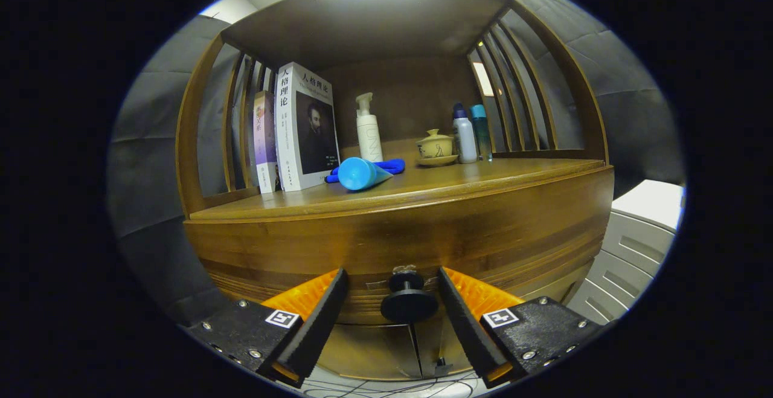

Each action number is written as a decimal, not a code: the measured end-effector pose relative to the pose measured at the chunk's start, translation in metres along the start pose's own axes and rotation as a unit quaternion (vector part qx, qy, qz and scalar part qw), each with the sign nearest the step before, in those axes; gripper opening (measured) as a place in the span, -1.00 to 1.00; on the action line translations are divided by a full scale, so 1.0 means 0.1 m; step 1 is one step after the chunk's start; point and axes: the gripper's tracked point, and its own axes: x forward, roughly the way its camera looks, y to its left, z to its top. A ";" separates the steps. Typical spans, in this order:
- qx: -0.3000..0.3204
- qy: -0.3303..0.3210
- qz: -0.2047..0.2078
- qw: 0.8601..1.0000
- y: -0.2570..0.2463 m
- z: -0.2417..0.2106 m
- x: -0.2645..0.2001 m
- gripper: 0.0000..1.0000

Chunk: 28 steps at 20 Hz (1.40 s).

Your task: Pull open the drawer, take out the items inside it, and place them on the countertop above the cabinet.

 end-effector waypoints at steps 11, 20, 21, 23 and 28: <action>-0.042 -0.022 -0.039 0.998 0.11 0.68 -0.70 0.89; -0.087 -0.048 -0.025 0.995 0.35 1.16 -1.40 0.88; -0.082 -0.048 -0.026 0.995 0.35 1.16 -1.45 0.88; -0.073 -0.055 -0.024 0.995 0.35 1.19 -1.54 0.88; -0.079 -0.068 -0.027 0.994 0.30 1.26 -1.67 0.88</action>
